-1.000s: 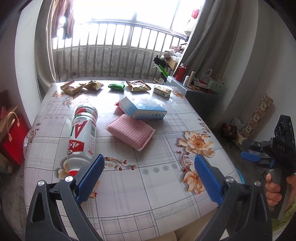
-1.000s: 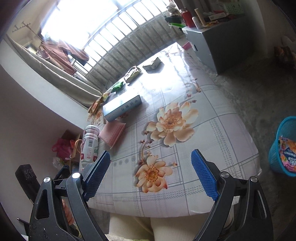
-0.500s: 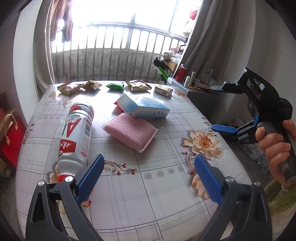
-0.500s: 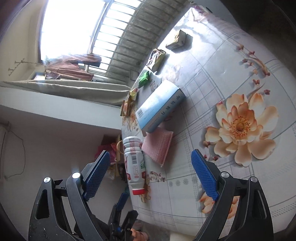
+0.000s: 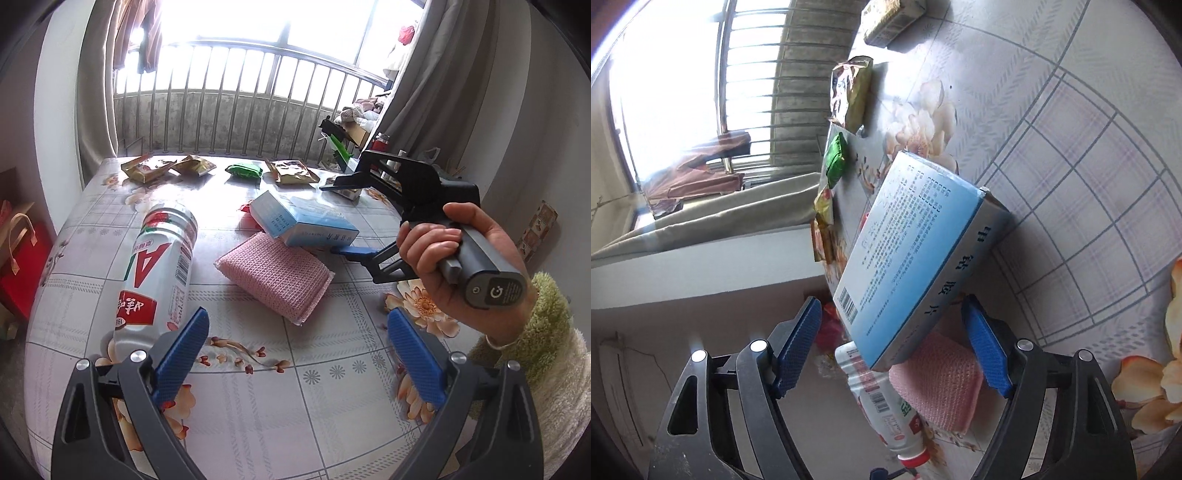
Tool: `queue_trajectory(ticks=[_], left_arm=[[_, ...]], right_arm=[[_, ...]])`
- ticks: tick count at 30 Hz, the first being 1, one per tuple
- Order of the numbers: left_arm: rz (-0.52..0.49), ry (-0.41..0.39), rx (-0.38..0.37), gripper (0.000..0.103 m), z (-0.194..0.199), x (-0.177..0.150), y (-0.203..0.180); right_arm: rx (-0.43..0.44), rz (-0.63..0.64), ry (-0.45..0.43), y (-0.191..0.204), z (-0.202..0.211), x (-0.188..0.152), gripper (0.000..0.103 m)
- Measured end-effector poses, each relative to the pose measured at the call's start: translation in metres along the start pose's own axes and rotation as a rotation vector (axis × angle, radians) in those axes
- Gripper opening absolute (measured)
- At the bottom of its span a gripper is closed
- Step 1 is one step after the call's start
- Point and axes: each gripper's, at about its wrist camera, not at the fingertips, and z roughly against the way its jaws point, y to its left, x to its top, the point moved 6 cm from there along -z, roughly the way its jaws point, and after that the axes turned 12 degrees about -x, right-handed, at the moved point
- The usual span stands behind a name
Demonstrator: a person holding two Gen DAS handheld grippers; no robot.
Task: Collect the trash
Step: 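Close the right gripper on the blue medicine box and lift it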
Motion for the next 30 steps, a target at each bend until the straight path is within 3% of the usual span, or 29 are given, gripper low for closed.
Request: queue_trajectory(ticks=[3, 5, 6, 10, 12, 18, 19, 20, 22, 26, 30], left_arm=[[0.014, -0.006, -0.017, 0.088, -0.003, 0.005, 0.001], [0.022, -0.004, -0.028, 0.086, -0.006, 0.007, 0.002], [0.024, -0.002, -0.030, 0.086, -0.007, 0.008, 0.003], [0.025, 0.002, -0.027, 0.086, -0.012, 0.011, 0.004], [0.032, 0.005, -0.027, 0.086, -0.014, 0.012, 0.004], [0.034, 0.005, -0.017, 0.086, -0.018, 0.012, 0.004], [0.038, 0.007, -0.015, 0.086, -0.019, 0.012, 0.005], [0.041, 0.011, -0.015, 0.086, -0.020, 0.011, 0.005], [0.047, 0.016, -0.012, 0.086, -0.022, 0.010, 0.004], [0.033, 0.011, -0.006, 0.086, -0.018, 0.012, 0.002], [0.019, 0.007, 0.007, 0.086, -0.013, 0.014, 0.004]], right_arm=[[0.022, -0.046, -0.004, -0.005, -0.008, 0.007, 0.054], [0.039, -0.068, 0.000, -0.011, -0.009, 0.009, 0.034], [0.057, -0.082, 0.004, -0.015, -0.009, 0.009, 0.033], [0.154, -0.122, 0.009, -0.026, 0.002, 0.014, 0.006], [0.188, -0.133, 0.010, -0.030, 0.011, 0.016, 0.002], [0.237, -0.148, 0.003, -0.045, 0.039, 0.021, 0.003], [0.237, -0.155, 0.003, -0.046, 0.041, 0.021, 0.010], [0.232, -0.163, 0.005, -0.046, 0.042, 0.022, 0.030], [0.216, -0.169, 0.008, -0.042, 0.034, 0.026, 0.055], [0.183, -0.176, 0.051, -0.022, 0.006, 0.027, 0.065], [0.158, -0.204, 0.111, -0.012, -0.021, 0.025, 0.064]])
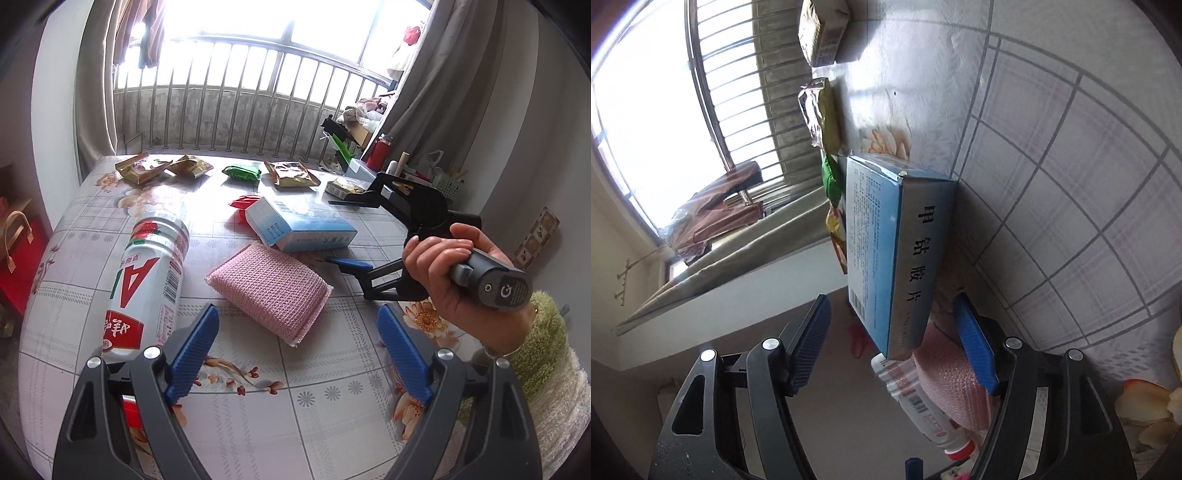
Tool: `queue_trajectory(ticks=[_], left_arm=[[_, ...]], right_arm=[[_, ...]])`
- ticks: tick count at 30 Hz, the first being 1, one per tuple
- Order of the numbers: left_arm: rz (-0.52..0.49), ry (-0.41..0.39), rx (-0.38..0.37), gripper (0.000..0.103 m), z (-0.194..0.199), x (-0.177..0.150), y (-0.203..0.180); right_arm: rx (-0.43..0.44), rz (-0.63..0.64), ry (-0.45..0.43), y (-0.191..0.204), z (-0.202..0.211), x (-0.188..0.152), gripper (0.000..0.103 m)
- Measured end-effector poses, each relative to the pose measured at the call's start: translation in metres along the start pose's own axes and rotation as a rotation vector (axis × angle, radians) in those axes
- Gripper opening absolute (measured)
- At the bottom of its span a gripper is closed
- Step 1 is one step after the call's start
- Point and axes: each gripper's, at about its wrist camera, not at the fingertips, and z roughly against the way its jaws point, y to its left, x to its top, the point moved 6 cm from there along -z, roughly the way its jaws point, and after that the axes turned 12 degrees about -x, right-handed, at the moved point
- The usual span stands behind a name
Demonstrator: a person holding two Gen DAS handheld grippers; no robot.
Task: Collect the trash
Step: 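Close the right gripper on the blue medicine box and lift it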
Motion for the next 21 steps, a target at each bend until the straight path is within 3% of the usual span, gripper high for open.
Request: queue_trajectory(ticks=[3, 7, 16, 21], left_arm=[[0.002, -0.005, 0.011, 0.086, 0.004, 0.002, 0.005], [0.012, -0.009, 0.019, 0.086, 0.007, 0.004, 0.011], [0.016, 0.008, -0.001, 0.086, 0.003, 0.004, 0.010], [0.034, 0.062, -0.001, 0.086, -0.013, 0.006, 0.008]], right_arm=[[-0.033, -0.017, -0.003, 0.008, -0.011, 0.003, 0.064], [-0.069, -0.070, -0.029, 0.003, -0.021, 0.014, 0.039], [0.060, 0.005, -0.039, -0.002, 0.022, 0.006, 0.033], [0.039, 0.131, -0.051, -0.030, 0.072, -0.010, 0.033]])
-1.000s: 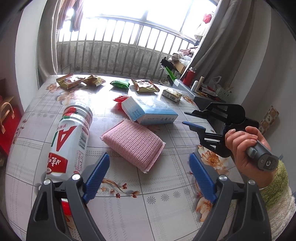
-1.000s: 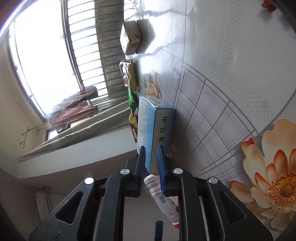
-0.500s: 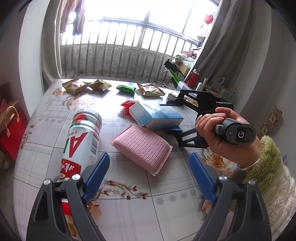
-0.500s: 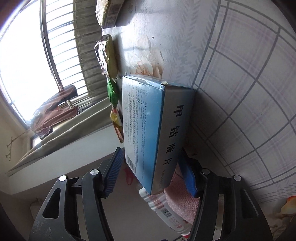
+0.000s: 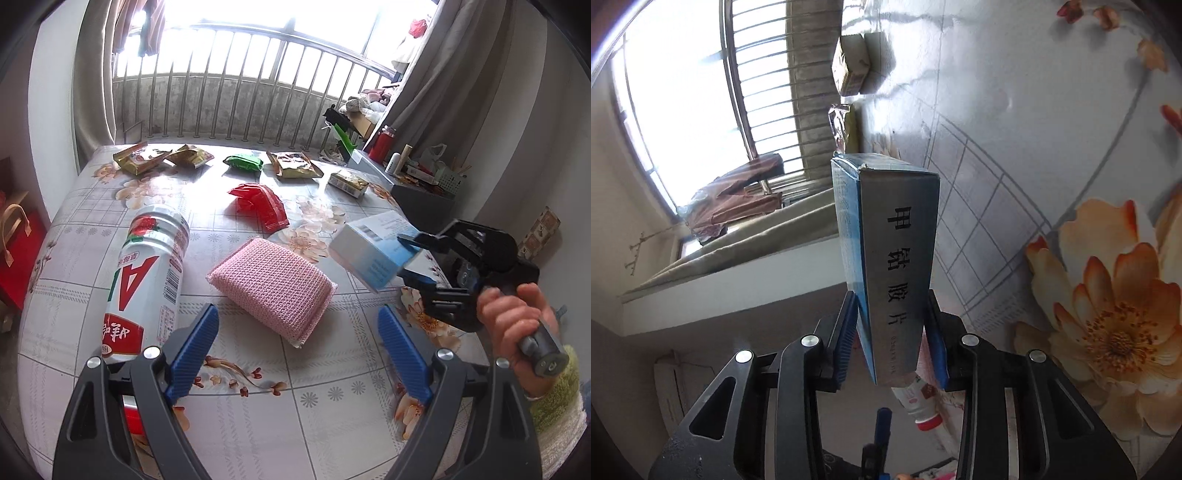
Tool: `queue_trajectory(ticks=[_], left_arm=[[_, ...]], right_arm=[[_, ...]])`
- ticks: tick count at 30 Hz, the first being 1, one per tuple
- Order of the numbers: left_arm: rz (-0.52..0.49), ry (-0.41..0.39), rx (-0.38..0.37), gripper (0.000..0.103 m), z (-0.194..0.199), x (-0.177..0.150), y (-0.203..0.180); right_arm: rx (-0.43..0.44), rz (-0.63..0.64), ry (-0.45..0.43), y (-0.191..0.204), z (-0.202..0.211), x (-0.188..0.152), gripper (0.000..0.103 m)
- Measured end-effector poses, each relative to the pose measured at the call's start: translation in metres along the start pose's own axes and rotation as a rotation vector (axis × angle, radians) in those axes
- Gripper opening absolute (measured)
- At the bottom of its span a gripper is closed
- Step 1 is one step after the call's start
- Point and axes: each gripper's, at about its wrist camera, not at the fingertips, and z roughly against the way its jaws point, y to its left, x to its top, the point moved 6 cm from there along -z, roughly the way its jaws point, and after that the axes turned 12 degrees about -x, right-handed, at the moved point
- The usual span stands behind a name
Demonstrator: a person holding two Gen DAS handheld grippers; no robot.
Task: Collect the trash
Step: 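Close the right gripper on the blue medicine box and lift it, then close the left gripper on the pink sponge while the right gripper holds the box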
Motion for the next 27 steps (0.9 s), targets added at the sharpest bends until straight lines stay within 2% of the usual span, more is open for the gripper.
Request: queue_trajectory(ticks=[4, 7, 11, 17, 19, 23, 27], left_arm=[[0.034, 0.082, 0.042, 0.086, -0.024, 0.006, 0.005], [0.101, 0.124, 0.054, 0.089, -0.043, 0.010, 0.010], [0.208, 0.132, 0.088, 0.090, -0.062, 0.016, 0.022], [0.327, 0.133, 0.192, 0.090, -0.086, 0.025, 0.039], [0.329, 0.125, 0.220, 0.091, -0.094, 0.030, 0.038], [0.259, 0.140, 0.291, 0.094, -0.113, 0.036, 0.032], [0.173, 0.174, 0.349, 0.094, -0.134, 0.039, 0.028]], right_arm=[[-0.085, 0.111, -0.011, -0.026, 0.038, -0.023, 0.033], [-0.158, 0.187, -0.025, -0.039, 0.057, -0.044, 0.034], [-0.242, 0.271, -0.033, -0.049, 0.063, -0.066, 0.035], [-0.263, 0.320, -0.079, -0.049, 0.057, -0.071, 0.035], [-0.292, 0.332, -0.088, -0.047, 0.054, -0.073, 0.034], [-0.298, 0.346, -0.099, -0.050, 0.051, -0.074, 0.034], [-0.295, 0.360, -0.112, -0.069, 0.078, -0.089, 0.034]])
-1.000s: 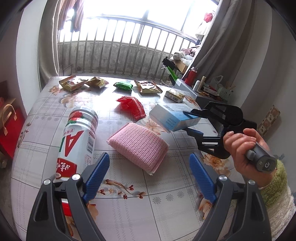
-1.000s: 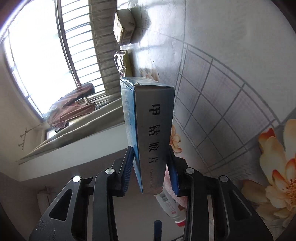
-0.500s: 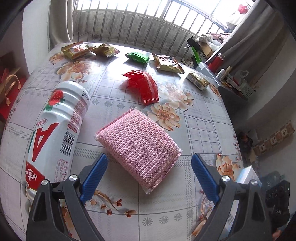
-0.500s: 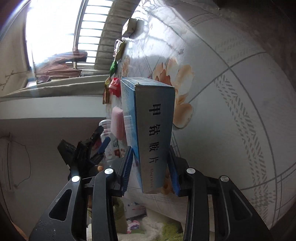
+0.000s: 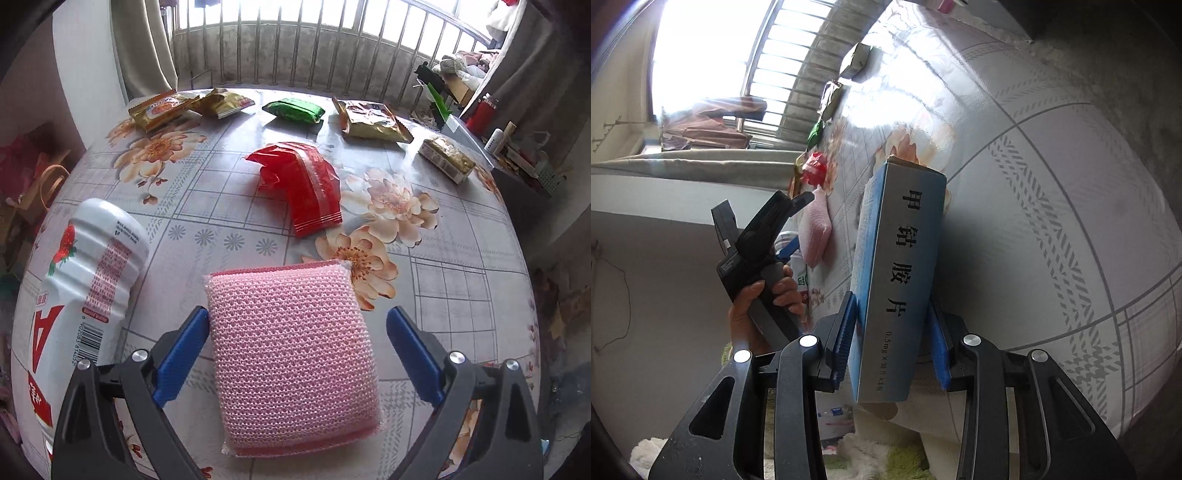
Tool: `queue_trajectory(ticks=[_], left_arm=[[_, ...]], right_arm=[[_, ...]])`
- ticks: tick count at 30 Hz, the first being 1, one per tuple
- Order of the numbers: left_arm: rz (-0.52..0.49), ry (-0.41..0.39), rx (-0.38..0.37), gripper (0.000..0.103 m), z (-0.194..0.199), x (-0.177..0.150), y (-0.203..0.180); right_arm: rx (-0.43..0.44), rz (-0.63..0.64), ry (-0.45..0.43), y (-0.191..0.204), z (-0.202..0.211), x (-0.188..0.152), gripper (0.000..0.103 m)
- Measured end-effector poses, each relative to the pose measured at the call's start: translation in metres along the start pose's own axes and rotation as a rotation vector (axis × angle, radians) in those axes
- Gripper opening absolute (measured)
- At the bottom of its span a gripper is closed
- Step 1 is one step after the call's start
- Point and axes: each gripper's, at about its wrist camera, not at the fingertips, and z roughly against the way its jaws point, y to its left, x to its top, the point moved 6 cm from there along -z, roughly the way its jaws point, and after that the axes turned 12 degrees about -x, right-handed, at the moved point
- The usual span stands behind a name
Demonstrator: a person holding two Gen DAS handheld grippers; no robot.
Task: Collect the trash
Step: 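Close the left gripper on the pink sponge while the right gripper holds the box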
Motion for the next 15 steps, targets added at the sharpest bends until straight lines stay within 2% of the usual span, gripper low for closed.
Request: queue_trajectory(ticks=[6, 9, 11, 13, 15], left_arm=[[-0.104, 0.061, 0.042, 0.094, -0.022, -0.007, -0.007], [-0.142, 0.042, 0.045, 0.094, -0.021, -0.008, -0.010], [-0.168, 0.040, 0.034, 0.090, -0.020, -0.008, -0.014], [-0.194, 0.039, 0.016, 0.082, -0.019, -0.008, -0.019], [-0.219, 0.043, 0.004, 0.081, -0.018, -0.011, -0.023]], right_arm=[[0.011, 0.002, -0.002, -0.018, 0.016, -0.008, 0.034], [0.014, 0.006, -0.005, -0.024, 0.026, -0.015, 0.034], [0.018, 0.008, -0.005, -0.026, 0.029, -0.017, 0.034], [0.018, 0.014, -0.004, -0.027, 0.030, -0.017, 0.034], [0.017, 0.019, -0.004, -0.029, 0.033, -0.019, 0.034]])
